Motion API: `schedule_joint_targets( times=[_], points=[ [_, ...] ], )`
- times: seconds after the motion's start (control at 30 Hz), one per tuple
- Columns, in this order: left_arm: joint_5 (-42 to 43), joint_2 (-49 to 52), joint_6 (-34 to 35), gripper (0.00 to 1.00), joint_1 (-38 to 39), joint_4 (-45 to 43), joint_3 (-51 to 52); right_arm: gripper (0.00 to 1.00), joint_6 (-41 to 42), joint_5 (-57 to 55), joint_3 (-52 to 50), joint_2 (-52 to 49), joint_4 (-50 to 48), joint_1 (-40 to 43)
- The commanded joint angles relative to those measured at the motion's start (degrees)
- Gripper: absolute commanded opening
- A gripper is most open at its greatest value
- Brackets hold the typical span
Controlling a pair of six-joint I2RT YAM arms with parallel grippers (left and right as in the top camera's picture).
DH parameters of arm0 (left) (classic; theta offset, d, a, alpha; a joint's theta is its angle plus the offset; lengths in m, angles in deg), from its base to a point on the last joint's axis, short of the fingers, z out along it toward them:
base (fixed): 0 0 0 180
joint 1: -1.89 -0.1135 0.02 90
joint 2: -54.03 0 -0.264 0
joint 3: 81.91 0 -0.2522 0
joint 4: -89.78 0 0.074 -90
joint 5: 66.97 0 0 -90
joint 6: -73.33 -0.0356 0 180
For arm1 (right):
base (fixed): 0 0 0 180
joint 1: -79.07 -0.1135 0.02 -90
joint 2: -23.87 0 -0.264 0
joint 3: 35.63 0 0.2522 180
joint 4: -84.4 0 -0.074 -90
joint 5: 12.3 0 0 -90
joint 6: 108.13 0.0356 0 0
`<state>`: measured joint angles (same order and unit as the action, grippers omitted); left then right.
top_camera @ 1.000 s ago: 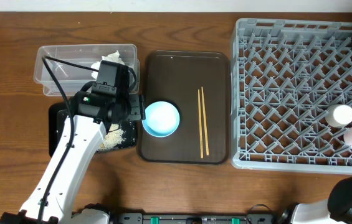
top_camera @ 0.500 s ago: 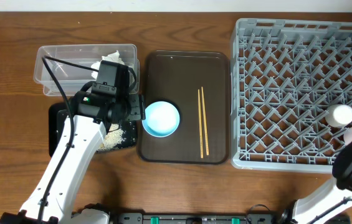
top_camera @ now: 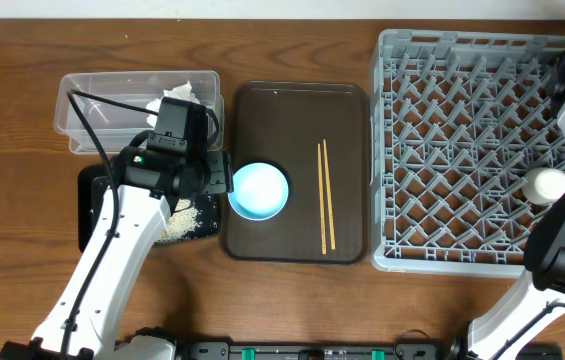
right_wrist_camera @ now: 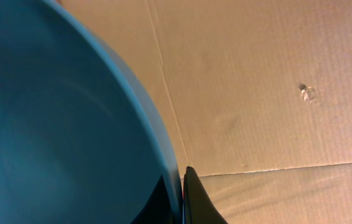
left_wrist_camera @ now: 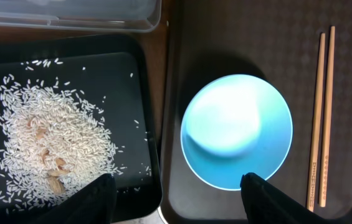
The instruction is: Sort waste into correct bins and load items into the dishwasher rack
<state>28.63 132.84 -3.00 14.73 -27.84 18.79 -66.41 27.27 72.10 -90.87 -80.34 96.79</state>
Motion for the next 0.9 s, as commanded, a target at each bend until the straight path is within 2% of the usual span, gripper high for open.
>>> schedule_joint_targets(
  times=[0.0, 0.07, 0.2, 0.3, 0.5, 0.63, 0.77, 0.83, 0.87],
  points=[
    [-0.28, -0.2, 0.35, 0.67, -0.28, -0.26, -0.33, 0.01, 2.58, 0.81, -0.31, -2.71, 2.05, -2.1],
    [-0.31, -0.2, 0.35, 0.67, -0.28, -0.52, -0.33, 0.03, 2.62, 0.7, -0.31, -2.71, 4.72, -3.21],
    [-0.28, -0.2, 0.35, 0.67, -0.28, -0.7, -0.33, 0.17, 7.32, 0.76, -0.31, -2.71, 12.2, -4.66],
    [-0.28, -0.2, 0.35, 0.67, -0.28, -0.68, -0.33, 0.21, 13.88, 1.2, -0.31, -2.71, 16.28, -4.79],
    [-0.31, -0.2, 0.33, 0.67, -0.28, -0.68, -0.33, 0.26, 17.0, 6.71, -0.28, 0.15, 21.24, -4.66],
    [-0.31, -0.2, 0.33, 0.67, -0.28, -0.68, -0.33, 0.34, 18.03, 17.07, -0.28, 5.2, 23.82, -4.22],
    [-0.31, -0.2, 0.33, 0.67, -0.28, -0.68, -0.33, 0.45, 18.1, 26.4, -0.28, 10.45, 25.51, -4.13],
    [-0.31, -0.2, 0.33, 0.67, -0.28, -0.68, -0.33, 0.54, 18.27, 31.1, -0.28, 12.83, 26.99, -4.48],
    [-0.31, -0.2, 0.33, 0.67, -0.28, -0.68, -0.33, 0.55, 18.29, 34.14, -0.28, 14.19, 28.37, -4.79]
  ],
)
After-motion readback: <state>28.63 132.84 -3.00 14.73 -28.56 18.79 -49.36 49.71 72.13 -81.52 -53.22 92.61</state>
